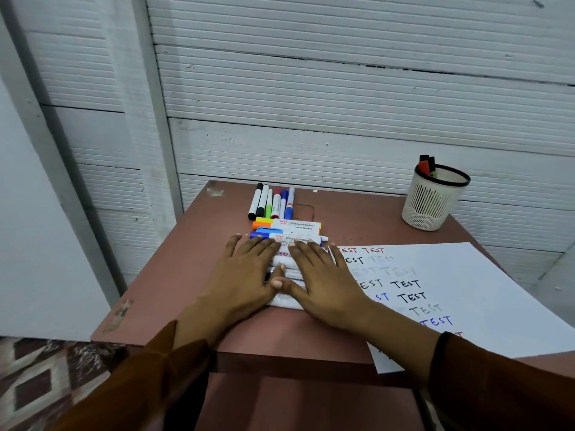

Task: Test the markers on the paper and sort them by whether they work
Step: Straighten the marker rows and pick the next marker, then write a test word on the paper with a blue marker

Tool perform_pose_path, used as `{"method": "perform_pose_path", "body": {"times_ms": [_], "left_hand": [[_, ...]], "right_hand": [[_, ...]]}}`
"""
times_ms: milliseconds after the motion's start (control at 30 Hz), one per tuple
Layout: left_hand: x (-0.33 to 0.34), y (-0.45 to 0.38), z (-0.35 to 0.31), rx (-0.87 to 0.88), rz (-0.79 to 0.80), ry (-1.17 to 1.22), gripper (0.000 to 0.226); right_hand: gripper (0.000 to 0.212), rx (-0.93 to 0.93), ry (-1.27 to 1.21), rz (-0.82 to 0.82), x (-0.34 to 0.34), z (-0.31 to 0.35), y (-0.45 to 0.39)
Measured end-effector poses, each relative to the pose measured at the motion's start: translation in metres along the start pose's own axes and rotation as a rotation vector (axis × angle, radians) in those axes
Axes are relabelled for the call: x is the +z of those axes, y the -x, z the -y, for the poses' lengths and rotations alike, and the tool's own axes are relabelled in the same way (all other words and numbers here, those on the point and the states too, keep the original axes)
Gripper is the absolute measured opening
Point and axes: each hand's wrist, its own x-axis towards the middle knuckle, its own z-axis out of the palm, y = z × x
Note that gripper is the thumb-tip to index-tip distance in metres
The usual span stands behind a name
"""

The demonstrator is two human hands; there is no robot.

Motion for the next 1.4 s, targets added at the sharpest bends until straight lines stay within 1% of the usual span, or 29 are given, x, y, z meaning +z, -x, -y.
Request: {"method": "perform_pose_path", "body": {"times_ms": [167, 333, 433, 567, 633, 700, 833, 900, 1000, 1067, 1133, 1200, 1300, 1400], "left_hand": [[-0.002, -0.001, -0.002, -0.030, 0.073, -0.016, 0.089], [-0.002, 0.002, -0.001, -0.027, 0.208, -0.052, 0.091], [0.000, 0.001, 0.000, -0.032, 0.226, -0.045, 0.091], [-0.001, 0.001, 0.000, -0.036, 0.221, -0.035, 0.090], [-0.002, 0.002, -0.001, -0.036, 0.201, -0.027, 0.090], [-0.004, 0.002, -0.004, -0.047, 0.158, -0.009, 0.089], [-0.010, 0.005, -0.005, -0.053, 0.044, 0.018, 0.084], [-0.014, 0.008, -0.004, -0.047, -0.039, 0.031, 0.079], [-0.014, 0.010, -0.005, -0.021, -0.133, 0.027, 0.065], [-0.012, 0.010, -0.006, -0.024, -0.153, -0.004, 0.059], [-0.010, 0.010, -0.006, -0.042, -0.159, -0.035, 0.056], [-0.010, 0.010, -0.007, -0.053, -0.163, -0.061, 0.054], [-0.011, 0.011, -0.008, -0.060, -0.176, -0.077, 0.052], [-0.009, 0.011, -0.007, -0.072, -0.180, -0.069, 0.051]], "right_hand": [[0.131, 0.013, 0.002, 0.041, -0.002, 0.000, 0.000], [0.133, 0.021, -0.039, 0.133, -0.002, -0.001, 0.002], [0.133, 0.025, -0.040, 0.137, -0.001, -0.001, 0.002], [0.130, 0.054, -0.075, 0.094, 0.002, -0.001, 0.002], [0.121, 0.055, -0.119, 0.050, -0.001, -0.002, 0.004], [0.106, 0.057, -0.206, 0.001, -0.009, -0.006, 0.003], [0.081, -0.003, -0.351, -0.195, -0.028, -0.032, -0.023], [0.064, -0.026, -0.410, -0.215, -0.036, -0.048, -0.038], [0.048, 0.015, -0.467, -0.123, -0.047, -0.061, -0.056], [0.047, 0.054, -0.466, -0.053, -0.050, -0.062, -0.067], [0.054, 0.093, -0.469, 0.046, -0.049, -0.058, -0.080], [0.061, 0.143, -0.411, 0.113, -0.042, -0.056, -0.094], [0.066, 0.209, -0.306, 0.123, -0.032, -0.054, -0.111], [0.070, 0.243, -0.254, 0.118, -0.024, -0.053, -0.122]]}}
